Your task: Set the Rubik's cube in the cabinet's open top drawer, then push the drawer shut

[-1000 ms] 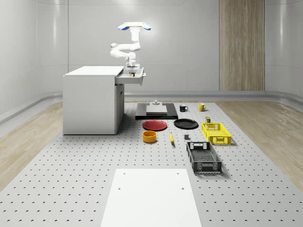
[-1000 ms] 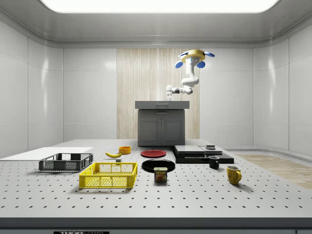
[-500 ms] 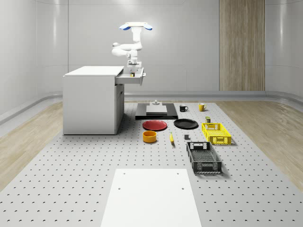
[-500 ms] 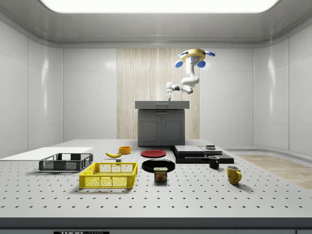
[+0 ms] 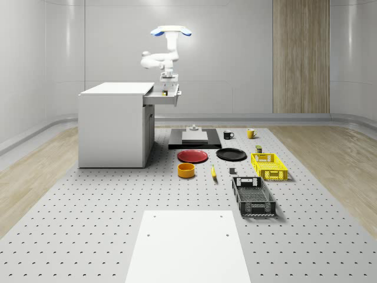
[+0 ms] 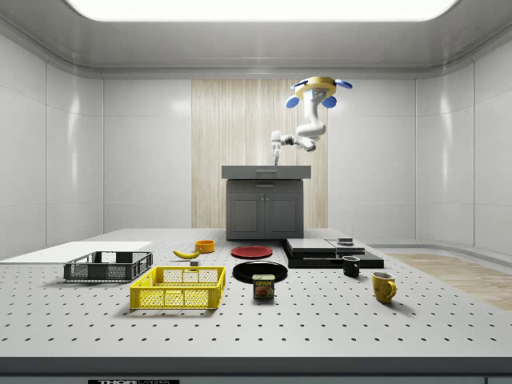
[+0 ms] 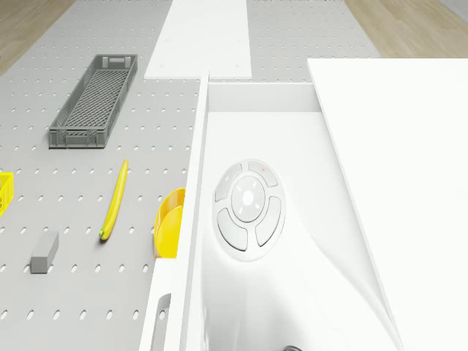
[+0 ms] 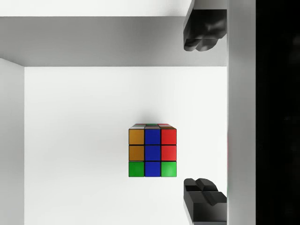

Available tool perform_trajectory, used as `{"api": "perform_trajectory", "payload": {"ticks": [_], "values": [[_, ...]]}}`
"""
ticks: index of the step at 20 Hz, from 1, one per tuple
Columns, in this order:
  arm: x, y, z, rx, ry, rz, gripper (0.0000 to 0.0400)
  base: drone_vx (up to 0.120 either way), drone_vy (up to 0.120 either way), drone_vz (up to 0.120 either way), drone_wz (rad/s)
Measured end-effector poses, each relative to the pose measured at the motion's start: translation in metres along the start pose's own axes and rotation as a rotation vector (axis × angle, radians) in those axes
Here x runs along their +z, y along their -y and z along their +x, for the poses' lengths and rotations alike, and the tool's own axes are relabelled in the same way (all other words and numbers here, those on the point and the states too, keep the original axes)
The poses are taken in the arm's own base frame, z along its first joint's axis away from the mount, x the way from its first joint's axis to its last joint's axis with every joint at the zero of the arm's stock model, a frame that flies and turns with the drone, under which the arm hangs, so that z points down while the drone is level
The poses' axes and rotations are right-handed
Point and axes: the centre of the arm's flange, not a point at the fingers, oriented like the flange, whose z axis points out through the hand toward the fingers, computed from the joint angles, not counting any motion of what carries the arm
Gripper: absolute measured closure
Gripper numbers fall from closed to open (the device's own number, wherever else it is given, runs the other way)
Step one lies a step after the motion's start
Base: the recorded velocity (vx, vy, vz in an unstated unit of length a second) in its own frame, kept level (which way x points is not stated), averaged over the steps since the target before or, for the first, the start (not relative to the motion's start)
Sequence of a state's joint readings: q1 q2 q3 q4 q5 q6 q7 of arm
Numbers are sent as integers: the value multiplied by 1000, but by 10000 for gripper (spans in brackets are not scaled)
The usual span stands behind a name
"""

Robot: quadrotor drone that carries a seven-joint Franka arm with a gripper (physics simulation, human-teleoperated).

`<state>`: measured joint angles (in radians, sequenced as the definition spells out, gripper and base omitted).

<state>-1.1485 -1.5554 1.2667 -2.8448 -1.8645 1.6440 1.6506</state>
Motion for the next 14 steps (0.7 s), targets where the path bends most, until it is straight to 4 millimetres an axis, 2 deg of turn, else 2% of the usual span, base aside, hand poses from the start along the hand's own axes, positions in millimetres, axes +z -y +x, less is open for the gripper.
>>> {"api": "perform_trajectory", "payload": {"ticks": [4,14], "values": [[-1,0,0,0,0,0,0,0,120,120,0],[-1,0,0,0,0,0,0,0,120,0,0]]}}
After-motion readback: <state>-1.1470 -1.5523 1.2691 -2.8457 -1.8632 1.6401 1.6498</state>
